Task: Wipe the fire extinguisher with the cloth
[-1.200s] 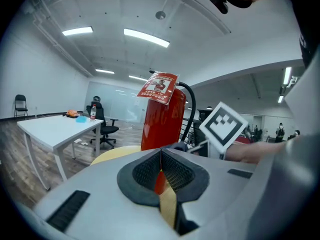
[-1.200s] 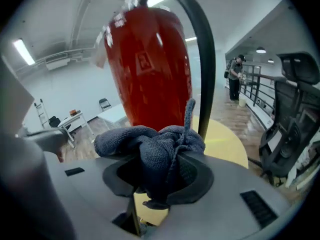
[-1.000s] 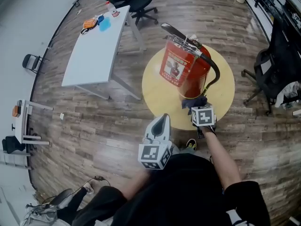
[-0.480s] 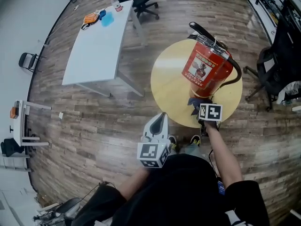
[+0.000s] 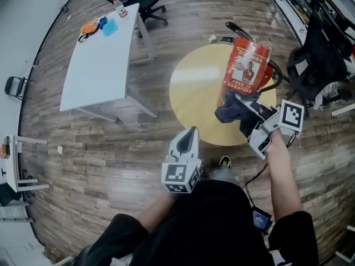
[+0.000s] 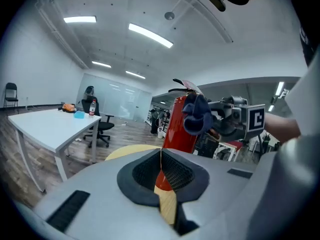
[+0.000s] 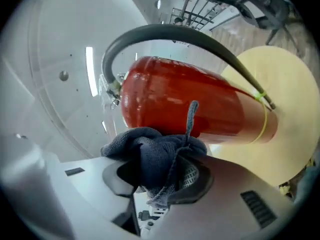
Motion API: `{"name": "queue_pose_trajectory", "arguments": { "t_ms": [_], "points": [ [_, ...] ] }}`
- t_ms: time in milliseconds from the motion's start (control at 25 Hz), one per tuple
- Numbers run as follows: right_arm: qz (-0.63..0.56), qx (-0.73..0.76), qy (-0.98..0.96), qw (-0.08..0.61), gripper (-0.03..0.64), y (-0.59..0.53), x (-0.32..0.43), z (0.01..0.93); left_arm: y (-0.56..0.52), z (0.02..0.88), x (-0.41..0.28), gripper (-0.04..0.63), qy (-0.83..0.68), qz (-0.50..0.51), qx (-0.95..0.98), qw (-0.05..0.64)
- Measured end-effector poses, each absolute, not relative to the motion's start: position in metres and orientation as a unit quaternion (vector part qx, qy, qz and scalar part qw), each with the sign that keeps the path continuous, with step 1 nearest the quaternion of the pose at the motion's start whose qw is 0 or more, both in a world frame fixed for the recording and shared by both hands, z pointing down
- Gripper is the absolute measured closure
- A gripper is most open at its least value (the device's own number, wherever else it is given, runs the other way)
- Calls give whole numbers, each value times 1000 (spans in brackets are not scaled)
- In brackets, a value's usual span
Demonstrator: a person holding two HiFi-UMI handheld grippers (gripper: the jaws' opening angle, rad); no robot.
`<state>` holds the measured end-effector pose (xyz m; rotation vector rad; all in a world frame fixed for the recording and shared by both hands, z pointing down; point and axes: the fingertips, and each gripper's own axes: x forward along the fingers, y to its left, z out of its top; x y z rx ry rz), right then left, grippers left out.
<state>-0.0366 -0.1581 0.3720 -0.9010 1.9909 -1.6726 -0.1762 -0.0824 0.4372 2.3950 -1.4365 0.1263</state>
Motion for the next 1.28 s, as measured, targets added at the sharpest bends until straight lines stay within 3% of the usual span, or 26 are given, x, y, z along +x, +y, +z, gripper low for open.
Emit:
{"name": "queue_pose_trajectory", "arguments": {
  "t_ms": [200, 520, 760, 880, 1160, 1280],
  "points": [
    [-579, -313, 714, 238, 482, -169, -32, 366, -85, 445, -188, 572, -501, 47, 848, 169],
    [-626, -364, 679, 122, 482, -175, -54, 527, -79, 462, -206, 572, -493, 59, 850, 177],
    [-678, -432, 589, 85, 482, -162, -26, 635, -79, 469, -225, 572, -509, 60, 838, 190],
    [-675, -416, 599, 110, 483, -167, -28, 597, -85, 470, -229, 572, -512, 59, 835, 192],
    [-617, -305, 686, 238, 482, -184, -57, 383, -88, 468, -223, 571, -505, 48, 841, 189],
    [-588, -300, 700, 273, 482, -202, -67, 352, -89, 464, -219, 572, -504, 46, 843, 184]
  ]
}}
